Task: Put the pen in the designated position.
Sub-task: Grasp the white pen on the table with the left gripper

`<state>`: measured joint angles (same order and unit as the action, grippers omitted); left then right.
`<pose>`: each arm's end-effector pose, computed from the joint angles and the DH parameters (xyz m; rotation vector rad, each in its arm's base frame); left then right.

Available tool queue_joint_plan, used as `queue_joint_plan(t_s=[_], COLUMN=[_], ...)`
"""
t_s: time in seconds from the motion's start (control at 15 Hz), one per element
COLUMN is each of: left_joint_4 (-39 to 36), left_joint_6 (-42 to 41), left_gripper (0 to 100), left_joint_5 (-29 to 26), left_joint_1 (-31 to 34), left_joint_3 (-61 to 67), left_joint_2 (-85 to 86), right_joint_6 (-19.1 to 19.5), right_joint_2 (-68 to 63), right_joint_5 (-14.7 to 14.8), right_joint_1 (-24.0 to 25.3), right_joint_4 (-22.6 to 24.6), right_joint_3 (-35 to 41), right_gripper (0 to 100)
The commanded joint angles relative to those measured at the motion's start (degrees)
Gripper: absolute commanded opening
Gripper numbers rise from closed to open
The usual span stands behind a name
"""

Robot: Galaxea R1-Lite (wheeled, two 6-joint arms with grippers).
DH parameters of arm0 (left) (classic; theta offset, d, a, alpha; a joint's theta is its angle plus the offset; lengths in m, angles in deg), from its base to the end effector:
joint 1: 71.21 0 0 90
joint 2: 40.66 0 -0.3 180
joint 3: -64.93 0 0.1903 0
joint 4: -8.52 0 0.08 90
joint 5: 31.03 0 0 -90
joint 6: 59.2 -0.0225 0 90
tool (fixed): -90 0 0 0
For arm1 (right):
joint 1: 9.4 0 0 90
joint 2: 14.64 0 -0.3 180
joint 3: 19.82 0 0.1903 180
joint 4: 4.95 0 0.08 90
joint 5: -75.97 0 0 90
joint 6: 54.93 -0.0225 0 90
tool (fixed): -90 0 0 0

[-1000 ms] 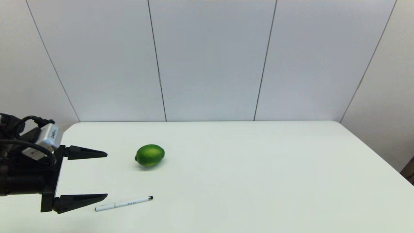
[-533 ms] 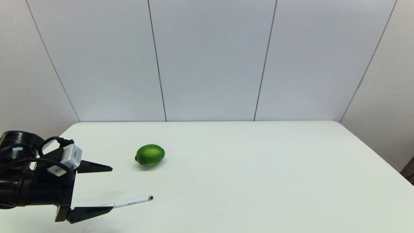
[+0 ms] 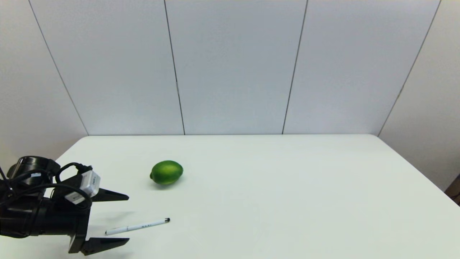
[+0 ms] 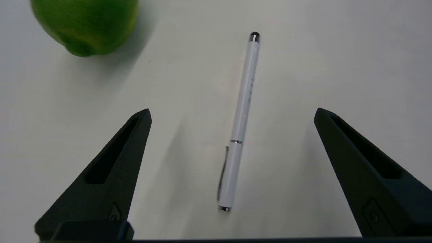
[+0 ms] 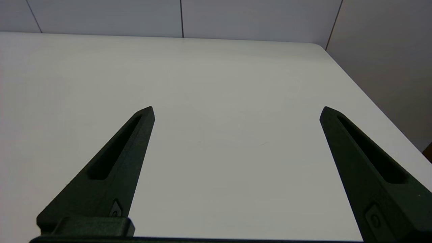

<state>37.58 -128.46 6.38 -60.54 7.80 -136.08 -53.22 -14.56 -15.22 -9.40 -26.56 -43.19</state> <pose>0.2134 0.0220 0.0943 0.4333 0.4696 -1.0990 -0.0230 0.0005 0.0786 -0.0302 -0.0324 0.0203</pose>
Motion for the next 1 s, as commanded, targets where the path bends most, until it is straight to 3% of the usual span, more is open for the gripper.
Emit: queue_joint_plan(t_s=[0.07, 0.73, 1.0], left_joint_4=[0.0, -4.6, -6.5], left_joint_6=[-2.3, -5.4, -4.7], left_gripper=[100, 100, 100], left_joint_5=[-0.4, 0.6, 0.2], left_joint_1=[-0.1, -0.2, -3.5], left_joint_3=[2.3, 4.1, 3.9], left_joint_2=[-1.1, -5.4, -7.2], right_joint_6=[0.1, 0.0, 0.1], right_joint_2=[-0.1, -0.1, -0.1], right_joint_5=[0.0, 0.0, 0.0], right_joint_1=[0.0, 0.0, 0.0], right_joint_4=[0.0, 0.0, 0.0], right_joint_3=[0.8, 0.8, 0.8], right_gripper=[100, 100, 100])
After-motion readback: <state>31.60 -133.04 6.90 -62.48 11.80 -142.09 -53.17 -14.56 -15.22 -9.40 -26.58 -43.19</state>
